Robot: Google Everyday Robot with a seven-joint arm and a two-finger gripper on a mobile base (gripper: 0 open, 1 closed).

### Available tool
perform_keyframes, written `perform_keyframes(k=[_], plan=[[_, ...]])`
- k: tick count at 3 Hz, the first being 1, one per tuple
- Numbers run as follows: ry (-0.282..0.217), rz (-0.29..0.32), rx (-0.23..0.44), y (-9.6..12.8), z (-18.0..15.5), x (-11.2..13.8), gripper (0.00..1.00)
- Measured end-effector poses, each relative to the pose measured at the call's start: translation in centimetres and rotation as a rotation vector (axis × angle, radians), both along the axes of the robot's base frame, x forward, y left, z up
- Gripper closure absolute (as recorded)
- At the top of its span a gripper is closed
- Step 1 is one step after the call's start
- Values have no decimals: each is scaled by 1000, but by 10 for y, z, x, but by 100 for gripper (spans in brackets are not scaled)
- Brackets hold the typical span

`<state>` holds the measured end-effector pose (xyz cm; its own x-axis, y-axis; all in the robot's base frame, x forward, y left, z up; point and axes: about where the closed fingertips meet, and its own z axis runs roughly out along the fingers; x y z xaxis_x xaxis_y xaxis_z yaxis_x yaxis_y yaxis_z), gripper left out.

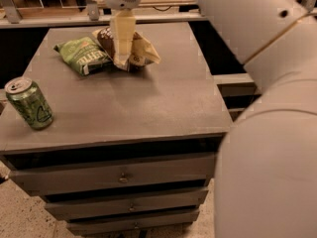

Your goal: Pick green jalapeno chip bag

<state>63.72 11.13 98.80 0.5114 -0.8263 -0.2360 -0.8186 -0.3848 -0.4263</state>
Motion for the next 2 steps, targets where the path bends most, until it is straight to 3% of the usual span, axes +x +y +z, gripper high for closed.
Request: perform_keyframes(k=[1, 2], plan=[[6, 87, 29, 52, -27, 36, 0], [13, 129, 32, 84, -44, 57, 0]])
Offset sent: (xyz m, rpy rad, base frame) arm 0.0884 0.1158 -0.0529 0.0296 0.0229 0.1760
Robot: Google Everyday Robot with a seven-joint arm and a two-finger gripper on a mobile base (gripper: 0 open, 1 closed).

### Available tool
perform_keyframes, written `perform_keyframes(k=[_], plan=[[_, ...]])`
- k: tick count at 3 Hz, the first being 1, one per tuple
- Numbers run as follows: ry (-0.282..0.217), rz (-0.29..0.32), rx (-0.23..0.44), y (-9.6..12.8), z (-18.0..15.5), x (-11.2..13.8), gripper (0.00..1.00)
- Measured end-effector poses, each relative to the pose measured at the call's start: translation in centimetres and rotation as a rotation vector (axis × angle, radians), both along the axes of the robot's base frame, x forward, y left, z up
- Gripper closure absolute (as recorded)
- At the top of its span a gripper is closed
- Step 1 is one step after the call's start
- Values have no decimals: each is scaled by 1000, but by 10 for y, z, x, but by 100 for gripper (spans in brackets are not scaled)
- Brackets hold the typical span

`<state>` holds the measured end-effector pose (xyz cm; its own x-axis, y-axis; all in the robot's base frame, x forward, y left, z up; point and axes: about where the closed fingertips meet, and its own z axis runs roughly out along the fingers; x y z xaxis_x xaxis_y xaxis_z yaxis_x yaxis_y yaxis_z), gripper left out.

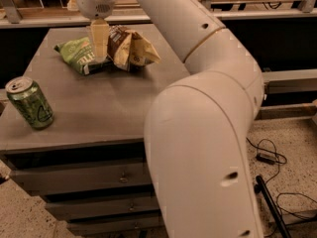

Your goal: Pick green jalapeno chip bag

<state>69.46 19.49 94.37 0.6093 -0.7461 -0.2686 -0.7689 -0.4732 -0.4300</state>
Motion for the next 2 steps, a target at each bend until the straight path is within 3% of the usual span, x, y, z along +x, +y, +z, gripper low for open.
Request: perform_keyframes(k=[2], plan=[[25, 77, -5, 50, -30, 14, 0]])
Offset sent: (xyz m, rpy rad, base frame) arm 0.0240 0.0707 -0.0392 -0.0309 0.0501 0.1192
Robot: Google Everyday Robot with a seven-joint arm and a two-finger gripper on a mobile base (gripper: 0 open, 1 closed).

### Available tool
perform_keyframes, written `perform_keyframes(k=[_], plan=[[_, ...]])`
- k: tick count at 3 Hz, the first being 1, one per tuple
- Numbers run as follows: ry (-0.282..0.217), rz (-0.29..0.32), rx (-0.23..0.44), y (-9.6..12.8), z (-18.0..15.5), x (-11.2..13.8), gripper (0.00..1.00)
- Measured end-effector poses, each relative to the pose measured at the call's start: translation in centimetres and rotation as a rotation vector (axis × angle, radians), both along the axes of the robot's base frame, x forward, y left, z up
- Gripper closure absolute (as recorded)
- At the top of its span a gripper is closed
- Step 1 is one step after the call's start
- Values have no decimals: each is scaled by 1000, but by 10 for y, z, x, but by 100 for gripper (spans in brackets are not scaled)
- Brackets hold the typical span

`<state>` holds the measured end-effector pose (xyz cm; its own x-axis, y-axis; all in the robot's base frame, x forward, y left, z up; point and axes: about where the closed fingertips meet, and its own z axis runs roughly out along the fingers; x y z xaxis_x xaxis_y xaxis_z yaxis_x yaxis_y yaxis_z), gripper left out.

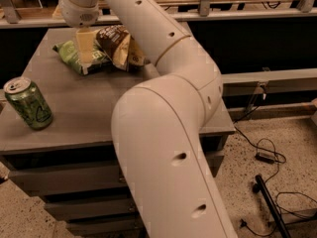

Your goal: Pick green jalapeno chip bag

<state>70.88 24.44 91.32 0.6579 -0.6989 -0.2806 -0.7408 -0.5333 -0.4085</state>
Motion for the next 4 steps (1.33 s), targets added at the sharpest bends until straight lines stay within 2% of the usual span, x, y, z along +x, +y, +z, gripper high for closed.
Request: perform_keyframes(k=[1, 2, 4], plan=[[28, 13, -18, 16, -23, 6, 0], [41, 8, -52, 22, -43, 12, 3], [60, -66, -176, -5, -80, 25, 64]])
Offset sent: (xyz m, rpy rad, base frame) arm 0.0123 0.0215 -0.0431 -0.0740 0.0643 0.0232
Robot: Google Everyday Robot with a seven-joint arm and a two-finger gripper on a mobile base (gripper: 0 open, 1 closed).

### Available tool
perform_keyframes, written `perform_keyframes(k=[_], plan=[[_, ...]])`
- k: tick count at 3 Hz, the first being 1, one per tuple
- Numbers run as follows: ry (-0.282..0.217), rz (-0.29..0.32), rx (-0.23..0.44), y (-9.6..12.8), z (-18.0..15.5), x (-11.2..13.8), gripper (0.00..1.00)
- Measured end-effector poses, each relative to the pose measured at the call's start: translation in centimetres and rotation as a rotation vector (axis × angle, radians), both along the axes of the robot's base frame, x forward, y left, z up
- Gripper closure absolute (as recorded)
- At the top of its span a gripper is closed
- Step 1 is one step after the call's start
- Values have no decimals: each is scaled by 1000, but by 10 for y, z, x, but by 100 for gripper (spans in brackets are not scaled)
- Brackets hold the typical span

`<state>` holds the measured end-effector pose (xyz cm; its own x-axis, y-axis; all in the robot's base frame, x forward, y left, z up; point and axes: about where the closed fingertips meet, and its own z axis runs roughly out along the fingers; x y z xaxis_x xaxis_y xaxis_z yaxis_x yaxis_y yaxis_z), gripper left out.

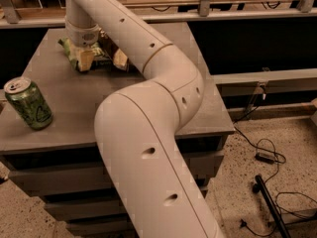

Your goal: Pick green jalapeno chip bag

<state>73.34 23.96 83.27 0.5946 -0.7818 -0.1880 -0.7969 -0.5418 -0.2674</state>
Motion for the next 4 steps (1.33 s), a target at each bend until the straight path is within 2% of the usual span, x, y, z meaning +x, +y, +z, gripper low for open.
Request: perform_keyframes(k=[1, 2, 3, 4], plan=[[3, -17, -17, -12, 0, 0, 96], [-10, -15, -15, -13, 6, 0, 100], [-205, 14, 14, -33, 89, -2, 100], [-317, 26, 46, -52, 146, -11, 100]])
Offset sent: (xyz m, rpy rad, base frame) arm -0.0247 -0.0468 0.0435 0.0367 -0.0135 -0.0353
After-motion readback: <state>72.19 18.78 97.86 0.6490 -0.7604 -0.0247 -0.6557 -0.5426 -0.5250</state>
